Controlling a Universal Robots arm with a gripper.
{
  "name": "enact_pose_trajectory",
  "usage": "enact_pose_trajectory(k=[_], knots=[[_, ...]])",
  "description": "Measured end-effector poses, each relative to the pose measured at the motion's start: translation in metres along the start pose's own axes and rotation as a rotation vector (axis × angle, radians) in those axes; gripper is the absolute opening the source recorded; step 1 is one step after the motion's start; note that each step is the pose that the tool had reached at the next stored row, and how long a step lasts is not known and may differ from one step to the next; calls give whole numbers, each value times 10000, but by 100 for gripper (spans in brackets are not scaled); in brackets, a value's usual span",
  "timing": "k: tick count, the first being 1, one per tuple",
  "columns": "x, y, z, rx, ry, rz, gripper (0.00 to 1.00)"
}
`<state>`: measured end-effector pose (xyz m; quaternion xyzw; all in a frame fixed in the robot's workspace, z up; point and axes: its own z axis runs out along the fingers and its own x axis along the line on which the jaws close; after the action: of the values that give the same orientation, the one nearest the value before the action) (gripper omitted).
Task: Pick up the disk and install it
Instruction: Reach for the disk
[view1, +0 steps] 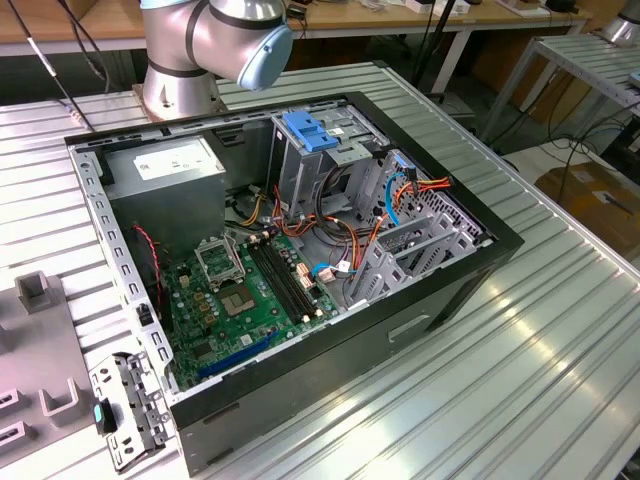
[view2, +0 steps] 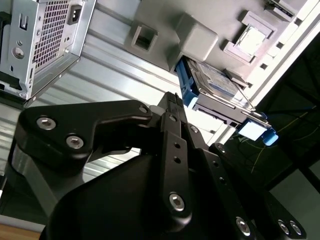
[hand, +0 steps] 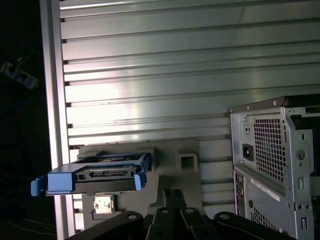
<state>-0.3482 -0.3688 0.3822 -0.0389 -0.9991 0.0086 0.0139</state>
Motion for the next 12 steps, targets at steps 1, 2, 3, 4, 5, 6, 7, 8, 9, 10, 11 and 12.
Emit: enact_pose_trajectory(k=[1,2,3,4,5,6,7,8,9,10,11,12], knots=[[11,-1,0,1,0,-1,11],[28,-2,0,0,0,0,11],[41,-3,1,0,0,0,11],[60,-5,2,0,0,0,11],[72,-6,2,0,0,-1,11],[87,-7,2,1,1,0,11],[100,-8,3,0,0,0,11],[112,-8,3,1,1,-1,11],[126,-9,3,1,1,-1,11],[146,-11,4,1,1,-1,11],[161,-12,4,0,0,-1,11],[192,-14,6,0,0,-1,11]])
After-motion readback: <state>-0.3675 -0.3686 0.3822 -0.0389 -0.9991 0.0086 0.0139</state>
